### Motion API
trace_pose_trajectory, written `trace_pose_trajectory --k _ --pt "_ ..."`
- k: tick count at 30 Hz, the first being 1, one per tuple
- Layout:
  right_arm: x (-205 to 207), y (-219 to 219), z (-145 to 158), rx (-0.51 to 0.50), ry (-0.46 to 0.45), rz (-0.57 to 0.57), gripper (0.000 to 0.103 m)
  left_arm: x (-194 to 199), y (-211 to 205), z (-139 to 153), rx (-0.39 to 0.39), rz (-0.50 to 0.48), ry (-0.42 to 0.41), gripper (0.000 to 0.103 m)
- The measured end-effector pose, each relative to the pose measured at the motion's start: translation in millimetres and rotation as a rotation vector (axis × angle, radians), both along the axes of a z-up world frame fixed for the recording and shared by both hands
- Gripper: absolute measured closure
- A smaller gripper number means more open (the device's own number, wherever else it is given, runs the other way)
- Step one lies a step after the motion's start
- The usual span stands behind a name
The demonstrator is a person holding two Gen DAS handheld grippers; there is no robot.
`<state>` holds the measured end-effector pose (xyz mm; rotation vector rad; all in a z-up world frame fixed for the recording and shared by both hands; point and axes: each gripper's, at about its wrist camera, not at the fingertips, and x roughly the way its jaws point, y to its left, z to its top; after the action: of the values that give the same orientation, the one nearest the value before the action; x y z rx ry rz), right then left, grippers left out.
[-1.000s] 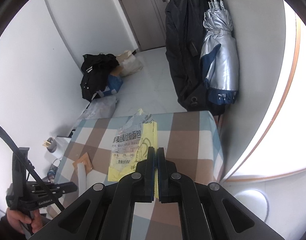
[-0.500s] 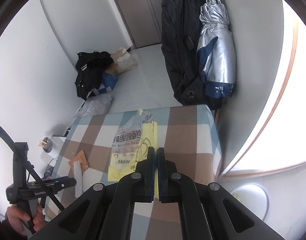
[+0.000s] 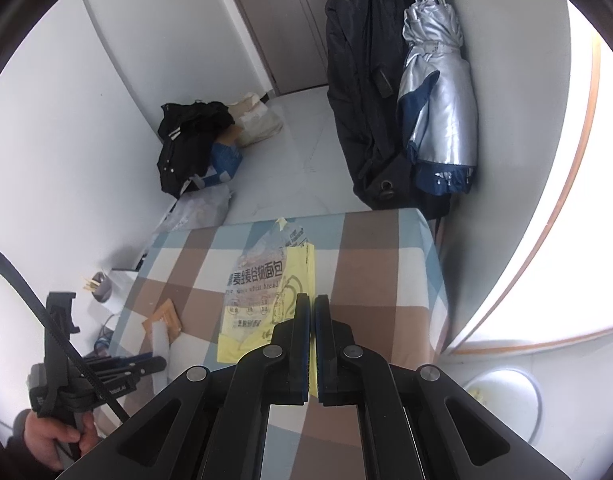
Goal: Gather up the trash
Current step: 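Carry the bread bag and paper roll with both grippers over the white bin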
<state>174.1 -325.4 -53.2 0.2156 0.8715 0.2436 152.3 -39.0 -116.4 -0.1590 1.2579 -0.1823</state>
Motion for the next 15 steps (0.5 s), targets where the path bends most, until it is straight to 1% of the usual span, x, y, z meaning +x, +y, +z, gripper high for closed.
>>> trace_pose_trajectory --k 5,8,10,13,15 --pt "-13 -2 9 0.017 -0.016 -0.011 0.101 -12 1 2 -0.036 -0.007 0.006 0.097" --pt "-23 -2 15 0.026 -0.023 -0.016 0.101 -22 -3 9 -0.044 -0.034 -0.010 0.097" --pt "-33 -1 20 0.036 -0.034 -0.019 0.101 -28 -6 18 -0.060 -0.049 -0.029 0.097" --pt "-52 -1 29 0.058 -0.060 -0.028 0.101 -36 -12 36 -0.067 -0.078 -0.080 0.097" --pt "-65 -2 34 0.072 -0.081 -0.035 0.101 -43 -16 50 -0.050 -0.096 -0.121 0.097"
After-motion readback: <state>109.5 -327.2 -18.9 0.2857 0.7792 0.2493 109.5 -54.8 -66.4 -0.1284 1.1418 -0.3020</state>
